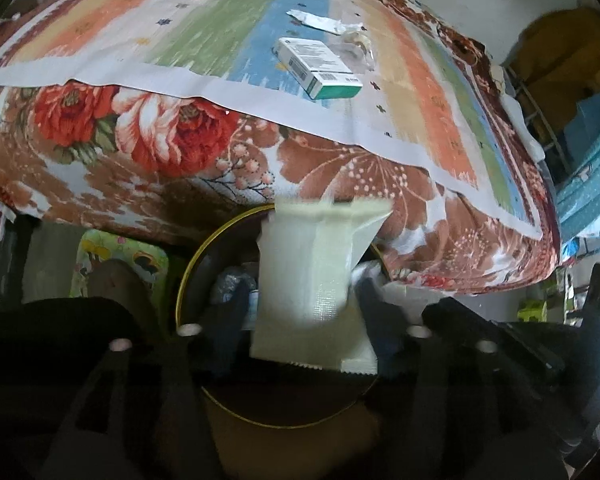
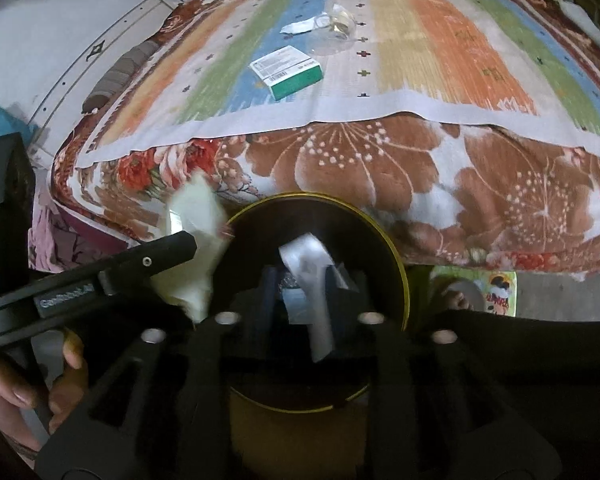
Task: Collect trash
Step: 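Lower both held items over the bin and open both grippers, then move both tools toward the white medicine box and clear plastic tray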
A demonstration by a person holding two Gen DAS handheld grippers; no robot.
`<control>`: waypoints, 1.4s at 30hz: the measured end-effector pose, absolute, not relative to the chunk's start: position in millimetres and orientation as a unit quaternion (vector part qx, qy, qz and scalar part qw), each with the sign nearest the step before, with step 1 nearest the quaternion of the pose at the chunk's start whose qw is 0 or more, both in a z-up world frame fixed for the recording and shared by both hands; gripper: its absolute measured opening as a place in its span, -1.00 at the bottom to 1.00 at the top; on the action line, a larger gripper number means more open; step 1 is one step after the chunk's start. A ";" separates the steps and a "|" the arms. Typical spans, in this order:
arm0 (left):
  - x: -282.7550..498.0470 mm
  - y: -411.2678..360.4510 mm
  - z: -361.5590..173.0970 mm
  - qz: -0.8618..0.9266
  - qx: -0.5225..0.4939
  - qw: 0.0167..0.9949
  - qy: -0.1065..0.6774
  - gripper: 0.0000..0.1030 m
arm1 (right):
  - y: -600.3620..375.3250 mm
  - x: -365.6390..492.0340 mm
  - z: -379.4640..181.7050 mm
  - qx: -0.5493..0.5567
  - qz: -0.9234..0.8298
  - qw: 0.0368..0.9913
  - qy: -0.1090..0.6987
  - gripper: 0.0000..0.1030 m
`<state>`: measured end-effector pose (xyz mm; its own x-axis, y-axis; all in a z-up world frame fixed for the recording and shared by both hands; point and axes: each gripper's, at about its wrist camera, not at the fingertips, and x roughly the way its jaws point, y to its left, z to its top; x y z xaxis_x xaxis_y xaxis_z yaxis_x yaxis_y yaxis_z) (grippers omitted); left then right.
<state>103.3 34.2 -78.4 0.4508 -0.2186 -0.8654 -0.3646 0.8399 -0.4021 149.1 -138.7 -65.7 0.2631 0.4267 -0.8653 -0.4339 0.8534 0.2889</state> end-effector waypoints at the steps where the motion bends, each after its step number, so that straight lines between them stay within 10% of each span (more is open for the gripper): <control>1: 103.5 34.9 -78.1 0.046 -0.281 0.805 0.521 0.26 | -139.6 149.5 -65.5 -0.001 0.270 0.795 0.543 -0.47; 18: 103.2 41.6 -72.5 0.070 -0.269 0.813 0.512 0.58 | -141.0 149.8 -58.0 -0.005 0.269 0.805 0.529 -0.10; 31: 120.2 63.4 -53.1 0.103 -0.283 0.823 0.482 0.89 | -144.0 173.2 -22.4 -0.019 0.277 0.833 0.479 0.81; 42: 166.2 90.3 -32.6 0.109 -0.260 0.823 0.493 0.89 | -139.4 225.0 1.0 -0.039 0.269 0.843 0.465 0.83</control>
<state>166.2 90.3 -32.6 0.4905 -0.0775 -0.8680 -0.4356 0.8409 -0.3212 225.0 -139.4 1.0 0.4231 0.4180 -0.8039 -0.4903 0.8518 0.1848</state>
